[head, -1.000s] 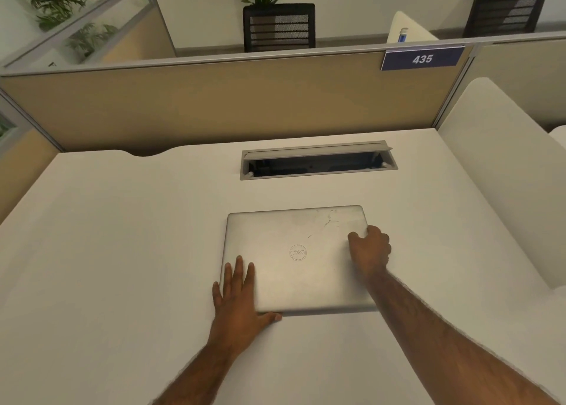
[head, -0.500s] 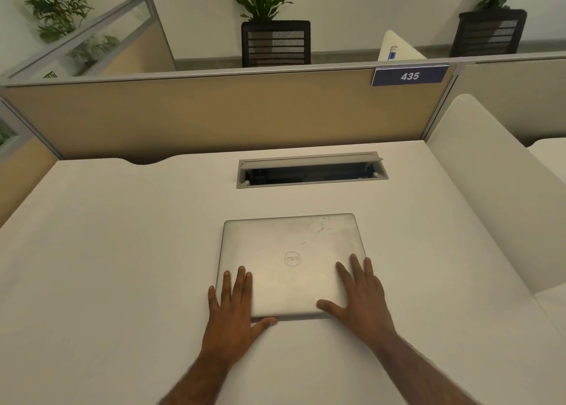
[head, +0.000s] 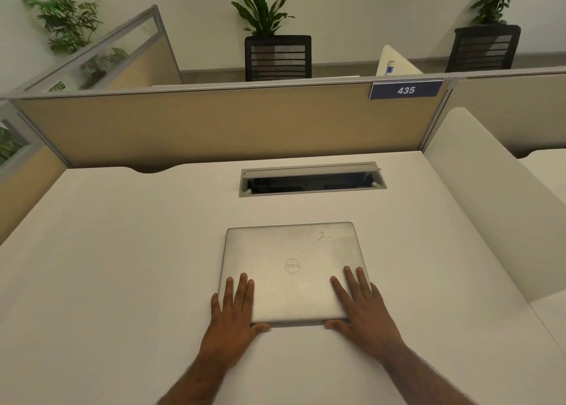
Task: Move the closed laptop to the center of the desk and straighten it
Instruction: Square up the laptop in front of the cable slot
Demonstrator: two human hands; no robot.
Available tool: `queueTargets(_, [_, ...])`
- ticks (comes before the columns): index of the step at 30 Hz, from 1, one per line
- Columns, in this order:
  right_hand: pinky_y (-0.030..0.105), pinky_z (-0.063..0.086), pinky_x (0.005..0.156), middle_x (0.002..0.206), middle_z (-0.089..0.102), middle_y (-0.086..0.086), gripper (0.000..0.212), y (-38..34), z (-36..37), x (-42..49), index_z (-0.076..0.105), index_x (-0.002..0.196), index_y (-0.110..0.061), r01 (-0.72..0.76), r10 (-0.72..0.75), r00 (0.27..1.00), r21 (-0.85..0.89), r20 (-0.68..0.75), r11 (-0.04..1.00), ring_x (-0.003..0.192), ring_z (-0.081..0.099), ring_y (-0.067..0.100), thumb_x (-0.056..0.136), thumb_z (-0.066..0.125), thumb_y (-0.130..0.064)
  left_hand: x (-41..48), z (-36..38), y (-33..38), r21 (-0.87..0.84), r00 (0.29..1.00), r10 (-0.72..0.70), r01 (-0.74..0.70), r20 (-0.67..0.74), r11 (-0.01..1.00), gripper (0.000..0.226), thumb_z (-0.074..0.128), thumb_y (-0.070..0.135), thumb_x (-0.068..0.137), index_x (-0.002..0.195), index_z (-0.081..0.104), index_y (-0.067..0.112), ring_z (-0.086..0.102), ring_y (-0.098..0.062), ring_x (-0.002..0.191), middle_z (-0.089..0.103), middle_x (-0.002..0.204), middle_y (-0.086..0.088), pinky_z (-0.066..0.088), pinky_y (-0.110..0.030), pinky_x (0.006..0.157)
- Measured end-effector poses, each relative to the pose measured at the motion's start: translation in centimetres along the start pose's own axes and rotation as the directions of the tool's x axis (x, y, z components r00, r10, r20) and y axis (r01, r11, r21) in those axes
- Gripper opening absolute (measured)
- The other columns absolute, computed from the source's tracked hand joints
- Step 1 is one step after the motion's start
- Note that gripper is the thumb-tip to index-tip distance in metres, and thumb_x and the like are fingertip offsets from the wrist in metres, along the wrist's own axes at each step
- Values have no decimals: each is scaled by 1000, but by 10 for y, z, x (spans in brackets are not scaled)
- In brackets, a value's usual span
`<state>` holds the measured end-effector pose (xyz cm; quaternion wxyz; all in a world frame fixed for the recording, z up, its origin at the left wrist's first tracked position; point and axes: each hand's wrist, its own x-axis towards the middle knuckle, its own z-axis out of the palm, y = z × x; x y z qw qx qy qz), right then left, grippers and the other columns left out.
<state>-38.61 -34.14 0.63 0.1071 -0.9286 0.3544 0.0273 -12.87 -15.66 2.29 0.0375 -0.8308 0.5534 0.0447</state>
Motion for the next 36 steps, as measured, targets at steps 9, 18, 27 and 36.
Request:
queueTargets(9, [53, 9, 126, 169, -15, 4, 101, 1, -4, -2, 9, 165, -30, 11, -11, 1000, -17, 17, 1000, 154, -20, 33, 84, 23, -88, -1, 6, -9, 27, 1000, 15, -16, 18, 1000, 95, 26, 77, 86, 148, 52, 10, 38, -35, 147, 46, 158, -10, 31, -54, 116])
queueTargets(18, [49, 9, 115, 162, 39, 16, 88, -8, -16, -8, 51, 152, -19, 23, -31, 996, -95, -85, 995, 150, 17, 34, 86, 51, -77, -4, 7, -13, 45, 997, 49, -46, -63, 998, 91, 38, 74, 90, 154, 41, 11, -25, -19, 155, 34, 163, -10, 2, -46, 119])
queueTargets(27, [45, 6, 116, 151, 56, 10, 80, -10, -23, -7, 63, 142, -23, -22, 20, 1000, -104, -17, 994, 143, 30, 27, 86, 47, -77, -5, -28, -8, -27, 998, 47, -49, -43, 998, 78, 13, 60, 102, 131, 69, 14, 29, -20, 149, 58, 145, -6, 8, -37, 115])
queueTargets(36, [47, -14, 120, 171, 7, 5, 91, -13, -122, 67, 14, 164, -31, -14, -10, 986, -144, -165, 989, 158, 1, 31, 91, 9, -84, 71, -129, -20, -31, 980, 47, -54, -192, 998, 91, 4, 73, 94, 162, 19, 14, 3, -30, 158, 0, 168, -3, -14, -38, 120])
